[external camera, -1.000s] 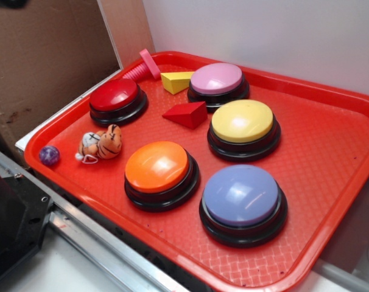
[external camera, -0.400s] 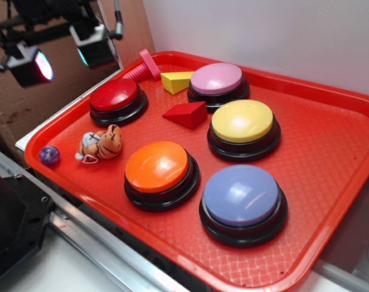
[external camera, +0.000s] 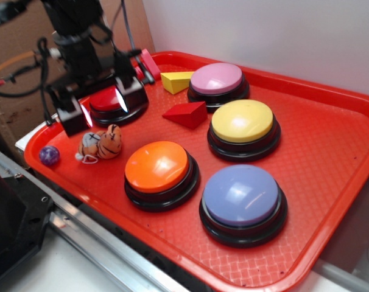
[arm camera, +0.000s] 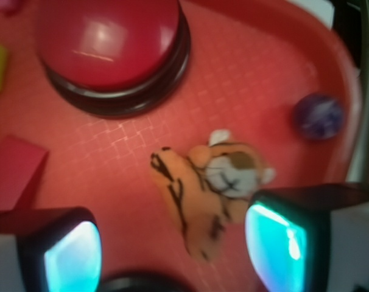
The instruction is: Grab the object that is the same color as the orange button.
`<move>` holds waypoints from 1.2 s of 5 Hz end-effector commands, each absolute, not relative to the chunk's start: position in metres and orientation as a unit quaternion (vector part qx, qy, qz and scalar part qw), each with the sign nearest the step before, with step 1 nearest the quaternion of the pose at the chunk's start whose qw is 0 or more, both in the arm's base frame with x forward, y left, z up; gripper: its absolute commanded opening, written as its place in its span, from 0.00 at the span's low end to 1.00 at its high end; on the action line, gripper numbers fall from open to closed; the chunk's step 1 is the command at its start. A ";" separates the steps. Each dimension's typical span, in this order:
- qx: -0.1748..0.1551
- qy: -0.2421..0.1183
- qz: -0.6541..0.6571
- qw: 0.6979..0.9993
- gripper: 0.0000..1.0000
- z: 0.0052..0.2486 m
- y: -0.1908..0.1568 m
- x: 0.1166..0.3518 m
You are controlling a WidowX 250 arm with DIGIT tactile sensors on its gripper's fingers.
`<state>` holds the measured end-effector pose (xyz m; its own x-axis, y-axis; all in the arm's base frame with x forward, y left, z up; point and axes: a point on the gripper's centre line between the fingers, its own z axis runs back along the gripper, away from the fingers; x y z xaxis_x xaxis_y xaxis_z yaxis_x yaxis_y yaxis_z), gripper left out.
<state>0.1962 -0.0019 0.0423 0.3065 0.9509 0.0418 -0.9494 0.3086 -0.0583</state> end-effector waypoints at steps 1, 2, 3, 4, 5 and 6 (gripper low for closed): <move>0.027 -0.044 0.611 0.790 1.00 0.004 0.007 0.192; 0.031 -0.040 0.631 0.774 1.00 0.000 0.011 0.189; 0.032 -0.052 0.633 0.772 0.00 0.000 0.012 0.189; 0.031 -0.065 0.623 0.779 0.00 0.004 0.012 0.189; 0.035 -0.079 0.604 0.792 0.00 0.009 0.012 0.192; 0.049 -0.088 0.561 0.822 0.00 0.016 0.009 0.196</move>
<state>0.1919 0.0053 0.0082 0.3573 0.9154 0.1852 -0.9328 0.3599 0.0208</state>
